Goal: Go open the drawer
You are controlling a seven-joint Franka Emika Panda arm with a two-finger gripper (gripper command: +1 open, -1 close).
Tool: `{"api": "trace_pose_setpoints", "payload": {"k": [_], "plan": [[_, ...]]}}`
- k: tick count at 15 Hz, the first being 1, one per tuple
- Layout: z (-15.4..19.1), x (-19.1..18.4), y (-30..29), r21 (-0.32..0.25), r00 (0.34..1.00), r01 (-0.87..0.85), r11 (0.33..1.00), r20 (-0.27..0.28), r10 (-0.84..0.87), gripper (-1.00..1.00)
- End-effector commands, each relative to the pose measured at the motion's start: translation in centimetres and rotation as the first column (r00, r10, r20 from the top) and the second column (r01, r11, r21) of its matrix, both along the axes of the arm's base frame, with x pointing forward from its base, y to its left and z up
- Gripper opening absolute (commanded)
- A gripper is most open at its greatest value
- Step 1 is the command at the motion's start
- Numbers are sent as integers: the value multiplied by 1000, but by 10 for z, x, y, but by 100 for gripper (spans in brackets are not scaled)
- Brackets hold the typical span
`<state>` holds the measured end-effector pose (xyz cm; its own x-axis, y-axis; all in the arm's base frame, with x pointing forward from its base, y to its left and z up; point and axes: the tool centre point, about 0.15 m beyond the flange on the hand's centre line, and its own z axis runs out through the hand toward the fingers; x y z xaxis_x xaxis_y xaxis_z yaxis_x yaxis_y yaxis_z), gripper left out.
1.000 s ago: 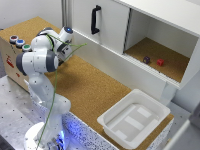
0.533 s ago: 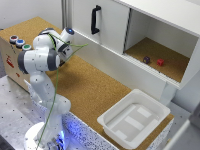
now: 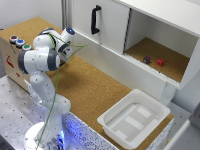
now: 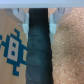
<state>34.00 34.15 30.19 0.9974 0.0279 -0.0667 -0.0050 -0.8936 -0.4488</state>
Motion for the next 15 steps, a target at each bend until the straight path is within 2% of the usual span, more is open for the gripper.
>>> {"api": "trace_pose_setpoints", "payload": {"k": [1,7,15], "plan": [[-37,7,-67,123,999,30,992,-42,-25,-100],[-52,16,-117,127,996,59,990,-70,-51,-100],[-51,27,-183,100,985,166,981,-59,-160,-100]]}}
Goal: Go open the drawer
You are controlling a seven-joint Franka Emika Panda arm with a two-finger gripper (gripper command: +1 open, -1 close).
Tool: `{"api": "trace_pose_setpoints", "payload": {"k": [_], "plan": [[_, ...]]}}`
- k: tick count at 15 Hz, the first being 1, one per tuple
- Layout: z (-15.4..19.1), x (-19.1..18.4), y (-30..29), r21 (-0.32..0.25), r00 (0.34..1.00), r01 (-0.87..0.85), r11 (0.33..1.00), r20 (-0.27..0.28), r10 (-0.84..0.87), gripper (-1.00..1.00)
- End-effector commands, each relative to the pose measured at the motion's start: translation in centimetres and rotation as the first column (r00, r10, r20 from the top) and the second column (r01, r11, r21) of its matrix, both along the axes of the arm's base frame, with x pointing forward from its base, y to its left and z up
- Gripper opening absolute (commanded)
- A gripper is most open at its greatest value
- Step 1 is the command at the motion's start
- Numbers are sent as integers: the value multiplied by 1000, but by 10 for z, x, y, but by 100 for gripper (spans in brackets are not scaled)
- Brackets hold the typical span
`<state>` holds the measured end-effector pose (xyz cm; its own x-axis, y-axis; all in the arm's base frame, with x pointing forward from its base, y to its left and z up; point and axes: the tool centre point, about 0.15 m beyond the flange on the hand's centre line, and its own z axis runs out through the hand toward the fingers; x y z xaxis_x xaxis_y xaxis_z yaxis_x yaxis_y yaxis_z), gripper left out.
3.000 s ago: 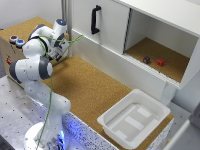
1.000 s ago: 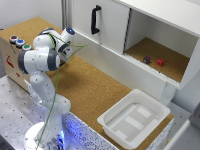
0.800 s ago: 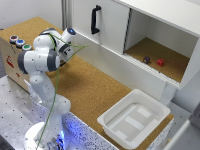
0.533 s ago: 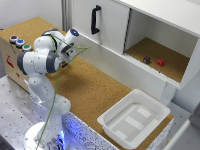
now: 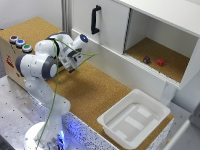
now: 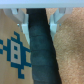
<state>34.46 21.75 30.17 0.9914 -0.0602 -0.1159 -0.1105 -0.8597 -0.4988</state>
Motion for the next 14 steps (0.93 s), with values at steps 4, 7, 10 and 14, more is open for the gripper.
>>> {"api": "trace_pose_setpoints", "payload": {"k": [4,7,10,14], "plan": [[-50,18,-88,17,992,124,992,-9,-124,-100],[-48,15,-106,1,987,160,987,-9,-160,-100],[-47,15,-120,-16,984,174,985,-32,-174,100],[-25,11,-117,-64,992,121,991,-9,-122,100]]}}
